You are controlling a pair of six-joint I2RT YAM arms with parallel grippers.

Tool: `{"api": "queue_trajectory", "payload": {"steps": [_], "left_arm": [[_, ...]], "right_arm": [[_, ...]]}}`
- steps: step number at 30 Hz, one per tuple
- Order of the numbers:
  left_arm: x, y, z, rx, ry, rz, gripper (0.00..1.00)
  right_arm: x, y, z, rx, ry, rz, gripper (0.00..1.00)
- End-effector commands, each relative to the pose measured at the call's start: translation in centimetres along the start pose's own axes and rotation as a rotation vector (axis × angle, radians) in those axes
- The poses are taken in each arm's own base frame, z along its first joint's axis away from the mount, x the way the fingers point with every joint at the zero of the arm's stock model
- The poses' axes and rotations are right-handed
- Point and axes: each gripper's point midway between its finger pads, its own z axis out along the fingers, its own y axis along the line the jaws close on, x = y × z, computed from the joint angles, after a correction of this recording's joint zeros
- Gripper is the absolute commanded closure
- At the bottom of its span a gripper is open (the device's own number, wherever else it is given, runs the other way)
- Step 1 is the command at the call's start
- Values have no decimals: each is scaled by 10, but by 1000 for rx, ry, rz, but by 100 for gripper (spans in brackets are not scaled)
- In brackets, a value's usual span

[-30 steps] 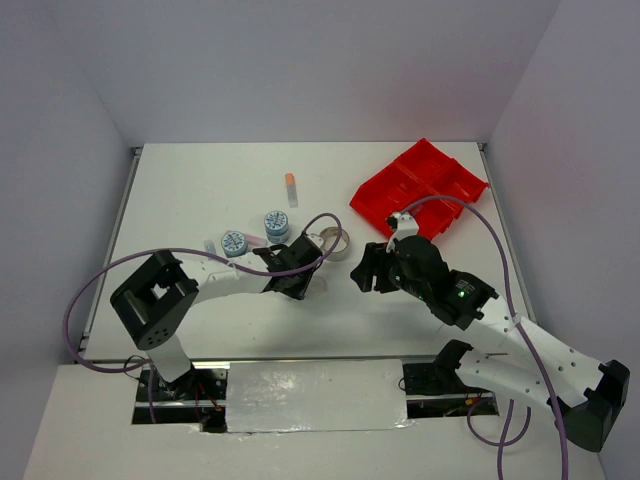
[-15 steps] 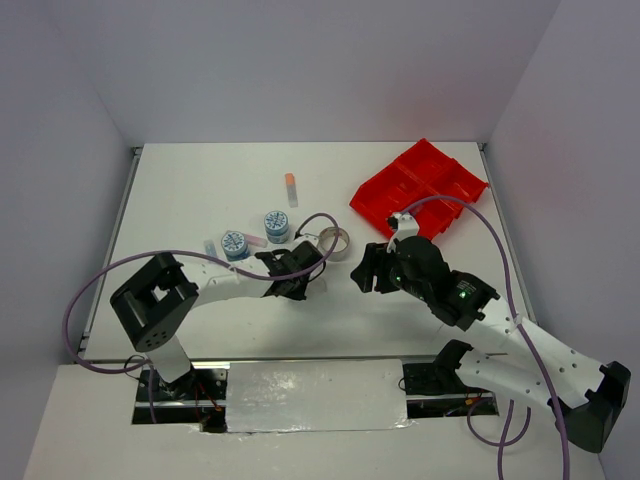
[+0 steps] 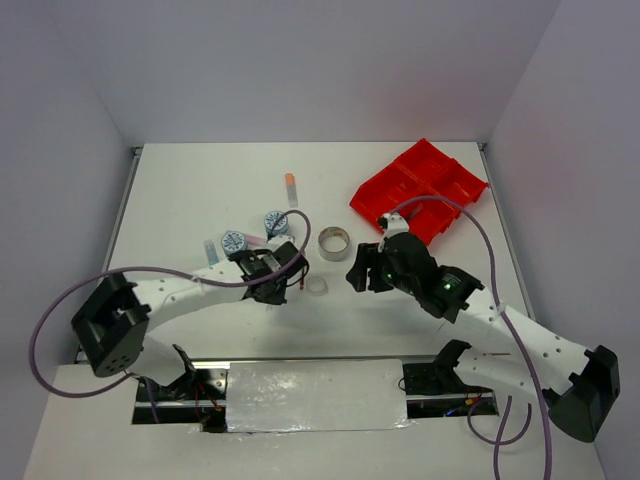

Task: Sort the stationery into containers
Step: Pick up the pen cap from the center of the board, then pick up the pen from the center of the board.

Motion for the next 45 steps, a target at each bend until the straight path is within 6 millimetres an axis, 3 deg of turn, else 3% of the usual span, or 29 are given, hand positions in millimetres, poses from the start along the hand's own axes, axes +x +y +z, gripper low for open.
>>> {"api": "queue_trajectory", "payload": {"steps": [1,6,8,10,12,13,15,16,18,20,26,37,40,45], "left_arm": [[-51,14,-52,-33,-190,-138,100],[-87,58,-106,-95,-349,-313,100],[-99,73,-120,-95,-405,-355,100],[-119,76,-145,-27,-502,-347,100],[-133,85,-168,-4,-581,-338,100],[-136,87,-175,0,-599,-332,100],[-140,96,-195,3,-641,-325,100],[-141,98,-200,6,-658,-320,100],[-141,104,-217,34,-704,-305,100],[-139,109,-229,64,-746,-302,100],[-124,117,-223,80,-796,-255,100],[-114,116,-215,91,-783,-236,100],[-113,116,-214,93,-778,-236,100],[-113,117,-214,95,-781,-238,100]], "right_arm": [[-14,12,14,-15,-7,9,33],[-8,19,52,43,87,23,34],[-19,26,61,80,82,25,36],[-22,30,78,127,107,15,37],[-13,32,97,174,152,0,37],[-23,40,100,176,139,6,37],[-14,42,118,213,178,-18,37],[-25,49,122,224,168,-12,37],[-14,43,143,282,219,-32,37],[-21,45,151,329,215,-45,37],[0,36,183,401,294,-55,39],[42,38,210,373,390,-52,48],[49,37,216,381,408,-57,51],[58,33,218,405,425,-66,65]]}}
